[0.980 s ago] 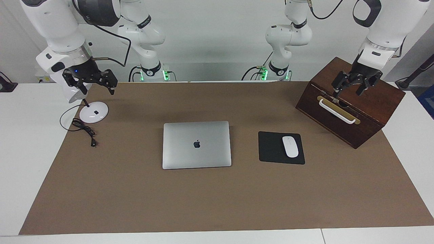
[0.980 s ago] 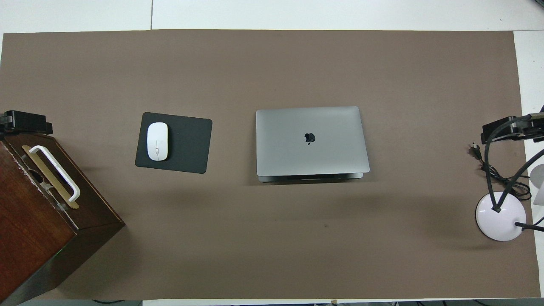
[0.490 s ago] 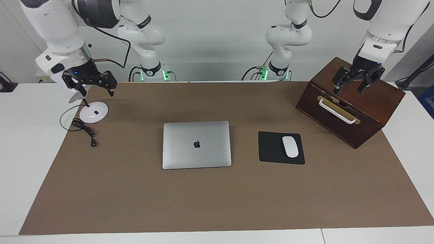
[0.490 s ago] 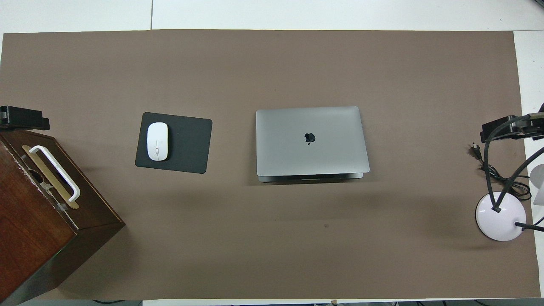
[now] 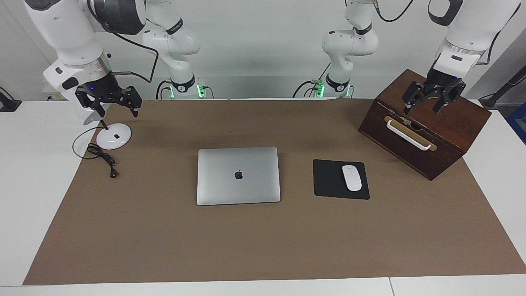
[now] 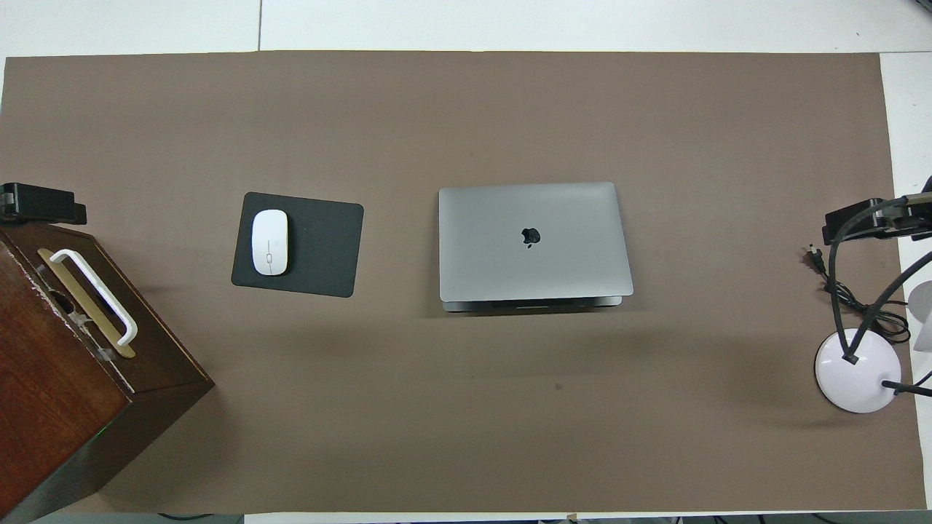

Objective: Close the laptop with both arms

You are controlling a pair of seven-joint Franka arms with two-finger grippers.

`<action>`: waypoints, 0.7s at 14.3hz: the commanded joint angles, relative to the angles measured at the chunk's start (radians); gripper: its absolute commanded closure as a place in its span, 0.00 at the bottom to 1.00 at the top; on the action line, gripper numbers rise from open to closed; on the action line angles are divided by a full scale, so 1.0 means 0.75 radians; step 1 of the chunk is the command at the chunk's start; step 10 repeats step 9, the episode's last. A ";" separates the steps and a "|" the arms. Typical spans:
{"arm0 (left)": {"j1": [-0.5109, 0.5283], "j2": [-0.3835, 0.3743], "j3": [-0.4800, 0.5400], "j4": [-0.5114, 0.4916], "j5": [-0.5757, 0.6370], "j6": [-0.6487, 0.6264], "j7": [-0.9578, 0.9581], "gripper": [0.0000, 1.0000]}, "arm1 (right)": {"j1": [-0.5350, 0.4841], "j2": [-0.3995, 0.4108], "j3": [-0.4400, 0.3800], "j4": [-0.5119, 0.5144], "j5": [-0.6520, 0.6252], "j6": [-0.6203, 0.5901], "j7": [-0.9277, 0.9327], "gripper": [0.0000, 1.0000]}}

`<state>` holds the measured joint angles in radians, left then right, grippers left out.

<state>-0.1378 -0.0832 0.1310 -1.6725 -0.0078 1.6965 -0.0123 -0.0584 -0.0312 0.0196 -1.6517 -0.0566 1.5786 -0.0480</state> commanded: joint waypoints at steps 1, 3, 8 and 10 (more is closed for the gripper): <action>0.014 0.007 -0.005 0.031 -0.004 -0.102 0.022 0.00 | -0.006 -0.038 -0.006 -0.050 0.032 0.035 -0.042 0.00; 0.014 0.005 -0.003 0.033 -0.006 -0.192 0.022 0.00 | -0.008 -0.038 -0.006 -0.050 0.032 0.035 -0.040 0.00; 0.016 0.005 -0.007 0.033 -0.006 -0.207 0.022 0.00 | -0.006 -0.038 -0.006 -0.048 0.032 0.035 -0.040 0.00; 0.016 0.003 -0.007 0.033 -0.006 -0.207 0.022 0.00 | -0.006 -0.038 -0.006 -0.048 0.030 0.035 -0.040 0.00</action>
